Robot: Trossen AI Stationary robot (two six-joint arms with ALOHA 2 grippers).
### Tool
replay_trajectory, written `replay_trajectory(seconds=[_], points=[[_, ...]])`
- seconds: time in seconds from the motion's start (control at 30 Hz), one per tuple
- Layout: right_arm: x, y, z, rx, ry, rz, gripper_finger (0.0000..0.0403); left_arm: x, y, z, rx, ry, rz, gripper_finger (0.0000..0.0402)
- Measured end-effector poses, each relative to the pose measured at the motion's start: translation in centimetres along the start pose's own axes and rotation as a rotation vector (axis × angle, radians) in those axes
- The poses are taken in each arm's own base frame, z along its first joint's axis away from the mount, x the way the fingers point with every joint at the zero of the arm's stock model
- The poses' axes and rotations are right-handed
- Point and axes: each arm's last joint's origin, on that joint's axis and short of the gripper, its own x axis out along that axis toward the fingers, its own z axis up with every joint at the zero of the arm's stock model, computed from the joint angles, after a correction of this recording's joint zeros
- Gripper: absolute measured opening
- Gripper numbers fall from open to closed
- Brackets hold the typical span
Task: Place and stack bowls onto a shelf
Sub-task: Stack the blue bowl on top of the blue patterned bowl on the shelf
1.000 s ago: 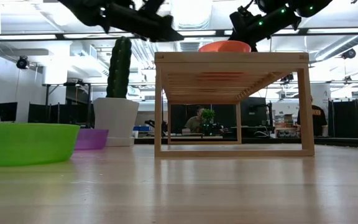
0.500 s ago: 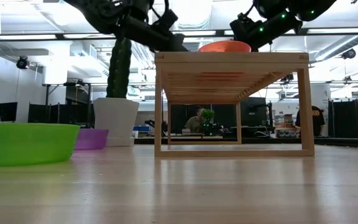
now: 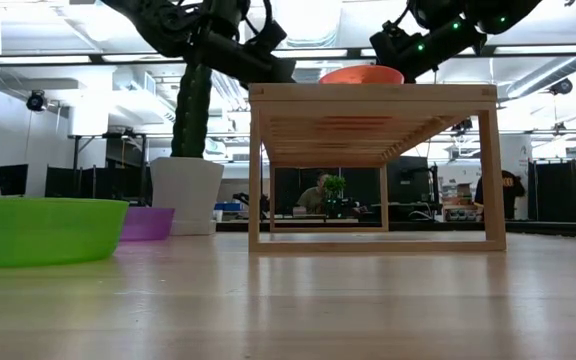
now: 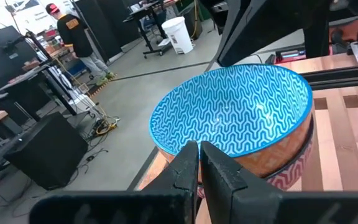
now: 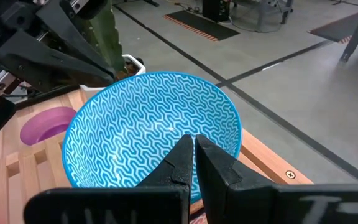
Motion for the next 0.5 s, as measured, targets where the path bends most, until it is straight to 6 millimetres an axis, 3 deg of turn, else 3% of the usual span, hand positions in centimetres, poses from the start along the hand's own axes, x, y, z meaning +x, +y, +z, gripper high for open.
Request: replay_trajectory(seconds=[0.5], points=[[0.0, 0.0, 0.0, 0.0, 0.0, 0.0, 0.0009, 0.0, -0.02, -0.12, -0.002, 0.009, -0.005, 0.0]])
